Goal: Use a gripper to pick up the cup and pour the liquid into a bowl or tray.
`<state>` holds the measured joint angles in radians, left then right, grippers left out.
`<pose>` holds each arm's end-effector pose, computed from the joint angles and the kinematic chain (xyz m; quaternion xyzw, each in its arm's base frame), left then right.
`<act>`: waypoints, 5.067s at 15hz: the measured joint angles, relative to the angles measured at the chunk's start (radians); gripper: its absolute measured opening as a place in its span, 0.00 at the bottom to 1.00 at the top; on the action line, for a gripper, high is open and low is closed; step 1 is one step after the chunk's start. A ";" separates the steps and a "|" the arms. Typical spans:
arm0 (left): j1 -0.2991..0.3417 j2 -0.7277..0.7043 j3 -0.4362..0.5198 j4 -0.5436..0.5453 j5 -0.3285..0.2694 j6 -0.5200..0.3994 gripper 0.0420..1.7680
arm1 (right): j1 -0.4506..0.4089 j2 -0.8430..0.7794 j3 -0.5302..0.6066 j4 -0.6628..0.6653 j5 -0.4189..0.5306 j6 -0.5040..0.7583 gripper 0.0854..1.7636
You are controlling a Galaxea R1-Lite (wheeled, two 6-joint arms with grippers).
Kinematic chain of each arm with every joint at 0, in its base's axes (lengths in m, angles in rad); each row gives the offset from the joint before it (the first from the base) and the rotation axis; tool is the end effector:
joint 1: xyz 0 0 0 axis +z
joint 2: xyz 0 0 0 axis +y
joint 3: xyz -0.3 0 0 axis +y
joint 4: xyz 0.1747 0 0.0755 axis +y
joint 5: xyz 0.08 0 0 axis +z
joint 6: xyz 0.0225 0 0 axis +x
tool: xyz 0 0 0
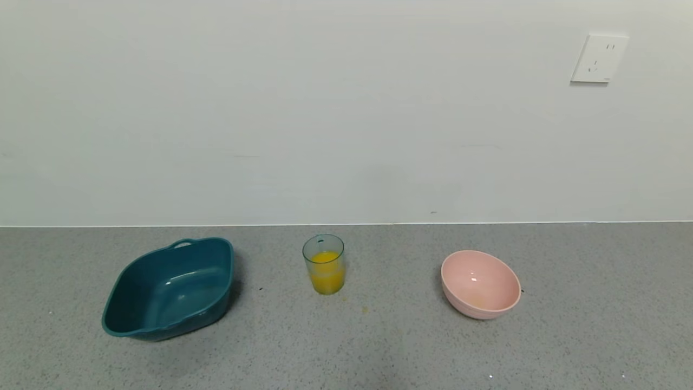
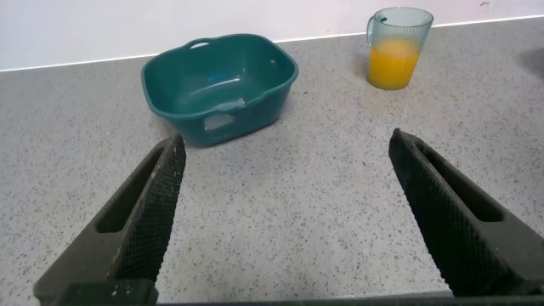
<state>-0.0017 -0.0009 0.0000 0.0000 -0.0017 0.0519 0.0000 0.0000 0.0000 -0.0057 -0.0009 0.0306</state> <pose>-0.0229 0.0000 0.0755 0.0259 -0.0005 -0.0017 0.9997 -0.0228 0.0000 0.0761 0.0153 -0.0029 -0.0004 0.9999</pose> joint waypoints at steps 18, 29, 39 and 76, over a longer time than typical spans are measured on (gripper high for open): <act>-0.084 0.498 -0.531 0.055 -0.130 0.031 0.97 | 0.000 0.000 0.000 0.000 0.001 0.000 0.97; -0.109 1.053 -0.656 -0.117 -0.281 0.067 0.97 | 0.000 0.000 0.000 0.000 0.000 0.000 0.97; -0.194 1.506 -0.580 -0.430 -0.268 0.069 0.97 | 0.000 0.000 0.000 0.000 0.001 0.000 0.97; -0.371 2.345 -0.562 -1.501 -0.104 -0.086 0.97 | 0.000 0.000 0.000 0.000 0.000 0.000 0.97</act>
<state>-0.3728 2.3443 -0.5619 -1.5013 -0.1062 -0.0340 0.0000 0.0000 0.0000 -0.0057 -0.0004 0.0306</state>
